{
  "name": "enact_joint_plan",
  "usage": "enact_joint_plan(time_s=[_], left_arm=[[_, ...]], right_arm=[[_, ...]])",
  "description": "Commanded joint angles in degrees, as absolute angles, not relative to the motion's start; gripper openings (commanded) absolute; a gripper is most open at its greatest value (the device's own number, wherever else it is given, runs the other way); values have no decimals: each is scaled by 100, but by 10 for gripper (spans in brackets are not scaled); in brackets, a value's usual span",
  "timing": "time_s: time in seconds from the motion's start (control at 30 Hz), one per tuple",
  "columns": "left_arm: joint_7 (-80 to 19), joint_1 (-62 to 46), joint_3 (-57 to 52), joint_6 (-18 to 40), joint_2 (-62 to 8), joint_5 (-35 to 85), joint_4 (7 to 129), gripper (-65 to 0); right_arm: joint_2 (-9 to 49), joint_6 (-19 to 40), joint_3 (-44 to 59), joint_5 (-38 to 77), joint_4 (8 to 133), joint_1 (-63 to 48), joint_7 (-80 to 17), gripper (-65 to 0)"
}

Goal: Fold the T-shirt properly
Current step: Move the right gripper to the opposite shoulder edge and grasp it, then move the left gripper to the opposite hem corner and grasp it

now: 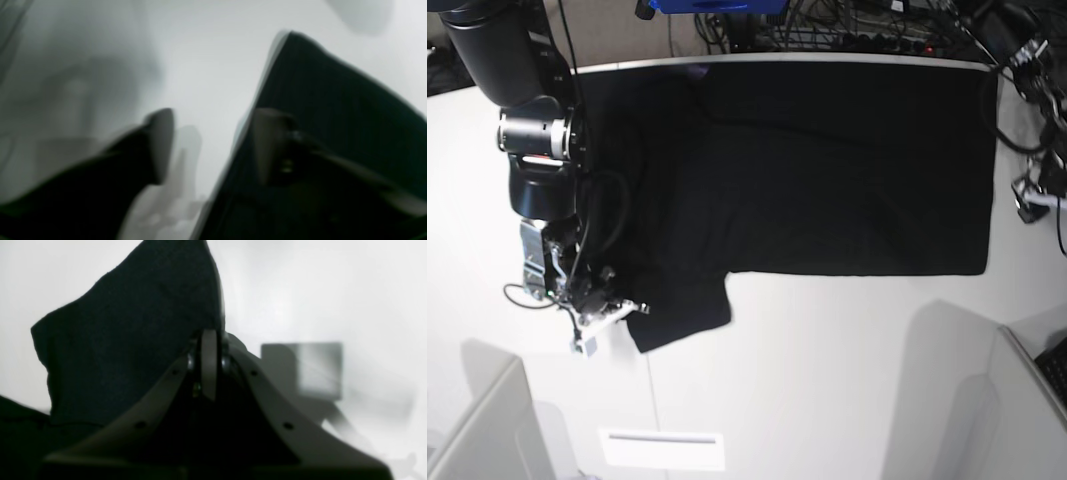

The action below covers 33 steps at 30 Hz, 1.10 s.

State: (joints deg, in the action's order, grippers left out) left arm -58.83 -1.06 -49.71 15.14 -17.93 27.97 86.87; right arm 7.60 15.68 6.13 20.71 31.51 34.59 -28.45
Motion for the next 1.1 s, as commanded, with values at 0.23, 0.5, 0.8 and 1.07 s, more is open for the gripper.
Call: enact_joint_plan(time_s=[0.23,0.5,0.8,1.07], left_arm=[[-5727,1349,-3741,1552,-2738,2870,6422,-336],[-5059,1921,-2800,1534,-2765,2870,5464,-352],[-4558,2422,-2422,1534,-2765,2870,4444,-352],[-4541,2413,-2422,1534,-2738,2862,4435,-355]], right_arm=[[769,1552,602,1974,3169,3547,-3037,-650],[769,1552,602,1974,3169,3547,-3037,-650],[787,1552,593,1974,3169,3547,-3037,-650],[787,1552,593,1974,3169,3547,-3020,-650]])
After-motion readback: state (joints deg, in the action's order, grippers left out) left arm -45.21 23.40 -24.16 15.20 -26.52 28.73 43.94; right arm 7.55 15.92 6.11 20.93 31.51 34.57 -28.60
